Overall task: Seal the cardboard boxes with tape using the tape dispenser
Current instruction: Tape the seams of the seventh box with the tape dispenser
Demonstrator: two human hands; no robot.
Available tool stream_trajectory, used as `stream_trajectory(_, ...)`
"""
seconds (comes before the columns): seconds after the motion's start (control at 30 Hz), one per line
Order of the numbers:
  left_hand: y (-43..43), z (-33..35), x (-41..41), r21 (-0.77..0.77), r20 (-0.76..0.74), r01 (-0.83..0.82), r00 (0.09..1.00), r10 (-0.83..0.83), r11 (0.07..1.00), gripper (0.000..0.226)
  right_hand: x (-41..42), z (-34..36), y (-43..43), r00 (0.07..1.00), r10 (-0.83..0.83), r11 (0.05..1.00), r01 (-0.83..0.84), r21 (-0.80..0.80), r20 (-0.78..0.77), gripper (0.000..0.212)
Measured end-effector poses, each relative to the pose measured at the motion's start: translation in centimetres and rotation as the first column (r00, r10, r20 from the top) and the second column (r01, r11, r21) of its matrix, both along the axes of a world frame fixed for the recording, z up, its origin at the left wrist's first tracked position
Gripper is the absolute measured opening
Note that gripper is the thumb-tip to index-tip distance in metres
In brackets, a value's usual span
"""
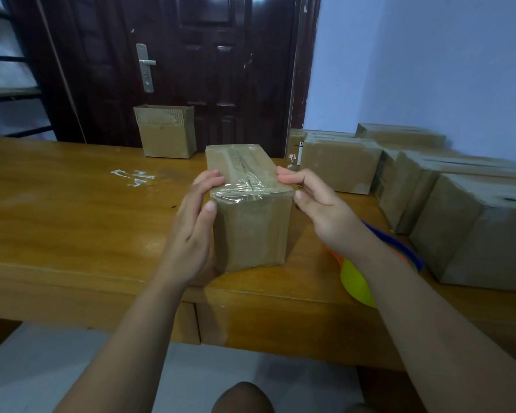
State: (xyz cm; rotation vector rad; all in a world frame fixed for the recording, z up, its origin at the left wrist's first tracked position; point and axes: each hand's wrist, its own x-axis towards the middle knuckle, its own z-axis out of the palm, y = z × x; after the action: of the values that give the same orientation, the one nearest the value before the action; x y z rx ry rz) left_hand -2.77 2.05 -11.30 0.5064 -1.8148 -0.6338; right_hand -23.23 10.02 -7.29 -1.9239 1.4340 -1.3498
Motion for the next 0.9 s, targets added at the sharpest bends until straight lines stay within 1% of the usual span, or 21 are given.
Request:
stream_trajectory(0.07,0.0,0.0,-0.2,-0.033,-0.002,-0.023,1.000,0.023,0.999,0.034,0.0,0.2,0.3,1.000,0.012,1.000,-0.012,0.024,-0.007,0.029)
stream_trajectory(0.17,0.0,-0.2,-0.5,-0.060,-0.009,-0.040,0.999,0.039,0.997,0.033,0.2,0.3,0.7,1.000,0.000,1.000,0.000,0.015,-0.031,0.027)
stream_trajectory(0.27,-0.1,-0.3,-0.7,-0.085,-0.025,-0.043,0.999,0.041,0.995,0.041,0.6,0.2,0.9,0.999,-0.019,1.000,0.019,0.013,-0.043,0.023)
stream_trajectory(0.33,0.0,-0.3,-0.8,-0.073,-0.042,-0.047,0.998,0.044,0.996,0.042,1.0,0.2,1.0,0.998,-0.039,0.999,0.039,-0.002,-0.047,0.022)
stream_trajectory(0.47,0.3,-0.3,-0.9,-0.011,-0.075,-0.031,0.997,0.031,0.999,0.026,1.5,-0.1,0.8,0.994,-0.101,0.993,0.098,-0.061,-0.037,0.021)
stream_trajectory(0.53,0.6,-0.2,-0.9,0.003,-0.080,-0.035,0.996,0.035,0.999,0.024,1.7,-0.4,0.7,0.993,-0.117,0.989,0.114,-0.094,-0.020,0.021)
stream_trajectory(0.63,0.8,0.0,-0.9,0.014,-0.070,-0.034,0.997,0.035,0.999,0.025,1.8,-0.7,0.7,0.992,-0.123,0.987,0.123,-0.108,0.003,0.023)
stream_trajectory(0.73,1.1,0.0,-0.7,0.014,-0.081,-0.007,0.997,0.009,1.000,0.037,1.8,-0.8,0.8,0.991,-0.134,0.983,0.132,-0.125,-0.007,0.023)
stream_trajectory(0.77,1.2,0.2,-0.7,0.040,-0.094,0.004,0.996,-0.001,0.999,0.037,1.9,-0.8,0.8,0.988,-0.151,0.980,0.147,-0.133,-0.024,0.023)
stream_trajectory(0.83,2.0,1.0,-0.9,0.150,-0.150,0.019,0.989,0.004,0.989,0.036,2.0,-0.9,0.8,0.978,-0.195,0.972,0.183,-0.150,-0.069,0.023)
stream_trajectory(0.9,2.9,2.2,-1.5,0.259,-0.205,-0.025,0.975,0.080,0.966,0.039,2.1,-0.8,0.9,0.973,-0.210,0.969,0.195,-0.151,-0.091,0.025)
